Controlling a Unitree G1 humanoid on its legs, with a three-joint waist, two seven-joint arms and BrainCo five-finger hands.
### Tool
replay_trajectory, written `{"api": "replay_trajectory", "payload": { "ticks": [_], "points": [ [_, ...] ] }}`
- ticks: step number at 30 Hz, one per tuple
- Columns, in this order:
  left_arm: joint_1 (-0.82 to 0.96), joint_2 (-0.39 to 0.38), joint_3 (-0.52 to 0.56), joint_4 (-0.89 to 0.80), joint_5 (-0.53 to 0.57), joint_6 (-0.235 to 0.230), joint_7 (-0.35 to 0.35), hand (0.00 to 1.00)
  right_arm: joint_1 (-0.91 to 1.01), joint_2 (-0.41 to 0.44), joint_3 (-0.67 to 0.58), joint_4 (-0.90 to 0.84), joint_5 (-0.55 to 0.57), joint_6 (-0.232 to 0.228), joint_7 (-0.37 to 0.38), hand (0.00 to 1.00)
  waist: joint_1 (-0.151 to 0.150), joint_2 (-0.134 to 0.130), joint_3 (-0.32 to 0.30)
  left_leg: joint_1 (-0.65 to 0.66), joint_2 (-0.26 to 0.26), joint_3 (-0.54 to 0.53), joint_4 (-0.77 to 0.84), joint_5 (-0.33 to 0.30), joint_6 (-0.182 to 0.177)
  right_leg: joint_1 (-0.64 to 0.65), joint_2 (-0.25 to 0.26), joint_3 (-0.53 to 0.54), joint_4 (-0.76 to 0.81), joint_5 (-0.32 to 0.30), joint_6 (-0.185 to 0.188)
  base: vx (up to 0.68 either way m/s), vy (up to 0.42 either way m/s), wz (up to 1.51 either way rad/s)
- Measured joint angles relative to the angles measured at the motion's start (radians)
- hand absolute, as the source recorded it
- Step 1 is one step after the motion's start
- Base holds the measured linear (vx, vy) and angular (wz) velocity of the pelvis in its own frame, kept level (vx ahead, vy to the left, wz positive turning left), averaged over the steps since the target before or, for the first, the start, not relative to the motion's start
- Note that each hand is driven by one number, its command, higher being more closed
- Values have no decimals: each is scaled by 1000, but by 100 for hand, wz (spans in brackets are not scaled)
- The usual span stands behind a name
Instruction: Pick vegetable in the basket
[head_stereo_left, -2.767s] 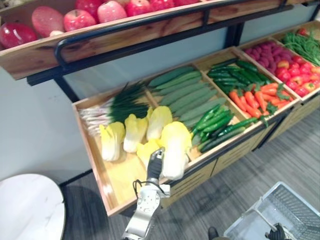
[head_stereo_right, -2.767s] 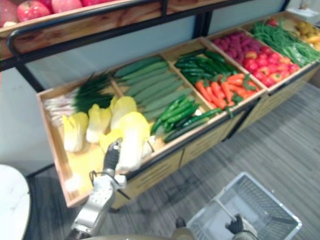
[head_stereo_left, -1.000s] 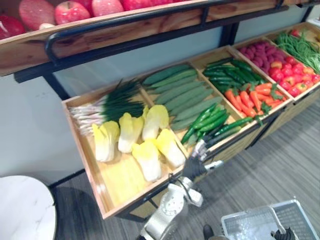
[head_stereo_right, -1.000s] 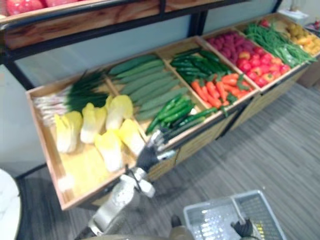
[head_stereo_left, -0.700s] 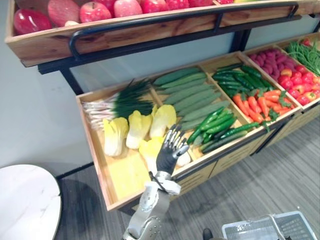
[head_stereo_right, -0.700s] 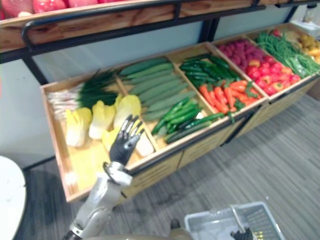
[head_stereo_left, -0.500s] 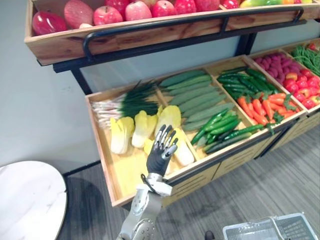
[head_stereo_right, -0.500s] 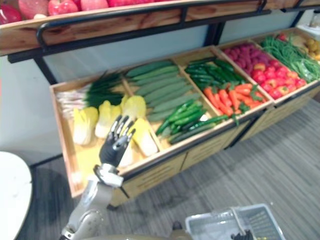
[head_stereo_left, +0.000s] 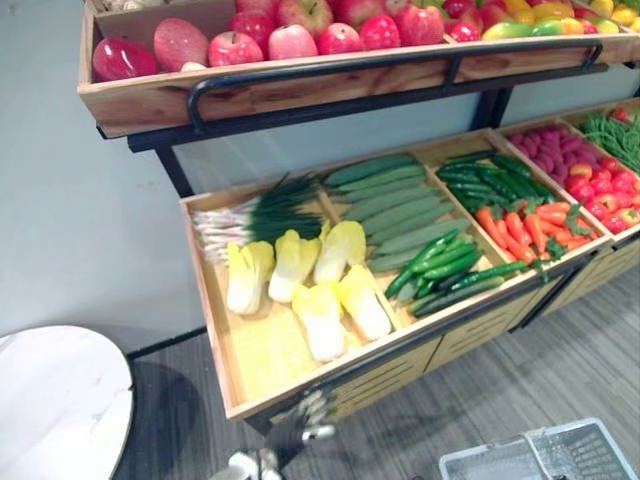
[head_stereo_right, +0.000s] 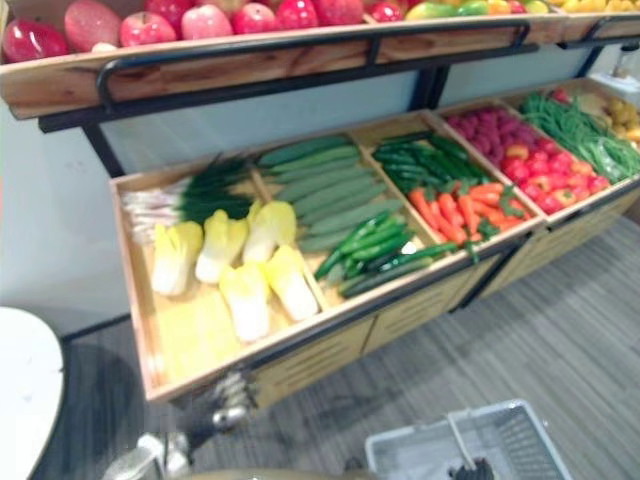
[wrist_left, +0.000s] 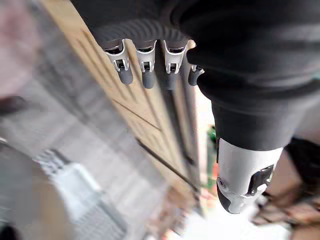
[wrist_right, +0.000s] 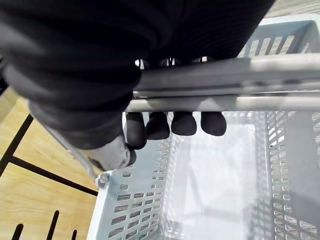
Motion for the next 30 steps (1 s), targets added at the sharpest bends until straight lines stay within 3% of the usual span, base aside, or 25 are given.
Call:
{"api": "replay_trajectory", "payload": {
  "ticks": [6,9,11,13,15,18,23,27,30],
  "points": [
    [-36,-22,-13,366,370,-37,0,0,-38,2,50,57,27,-13,3,100,-1,-6,-3,2,1,-1,0,-5,-3,13,5,-8,-16,4,-6,14,-8,3],
    [-87,-125,134,571,567,-60,30,0,-58,11,50,79,27,-16,19,100,0,-3,-4,0,0,-2,0,-8,-3,13,6,-8,-20,4,-6,0,0,0],
    [-122,-201,303,680,722,-59,91,0,-68,26,47,88,27,-16,21,100,0,-2,-3,-2,0,-3,0,-9,-4,12,7,-8,-23,4,-6,0,0,0],
    [-137,-258,458,725,839,-46,175,0,-80,39,32,111,27,-17,19,100,-1,1,-2,-2,1,-3,0,-9,-4,12,8,-8,-24,4,-7,0,0,0],
    [-147,-312,575,733,936,-7,311,0,-82,68,-6,114,32,-16,6,100,1,7,-3,-1,2,-3,0,-9,-4,13,10,-9,-21,5,-7,11,-15,1],
    [-146,-369,733,734,949,21,417,0,-80,115,-56,116,102,-14,-26,100,5,14,0,0,4,-3,1,-9,-4,17,14,-12,-18,4,-7,11,-33,1],
    [-135,-438,880,728,927,53,469,0,-45,145,-112,115,178,-7,-31,100,26,24,7,18,8,-3,0,-9,-4,35,14,-21,-15,1,-10,-21,-28,3],
    [-124,-468,874,711,889,52,480,0,-23,160,-139,114,180,-3,-47,100,27,21,12,17,6,-11,0,-8,-3,33,6,-38,5,-12,-14,-55,-19,11],
    [-91,-469,739,566,887,46,510,0,-10,175,-146,114,181,1,-60,100,29,21,12,0,1,-36,0,-7,-3,32,-1,-59,5,-16,-8,-45,-14,22]
  ]
}}
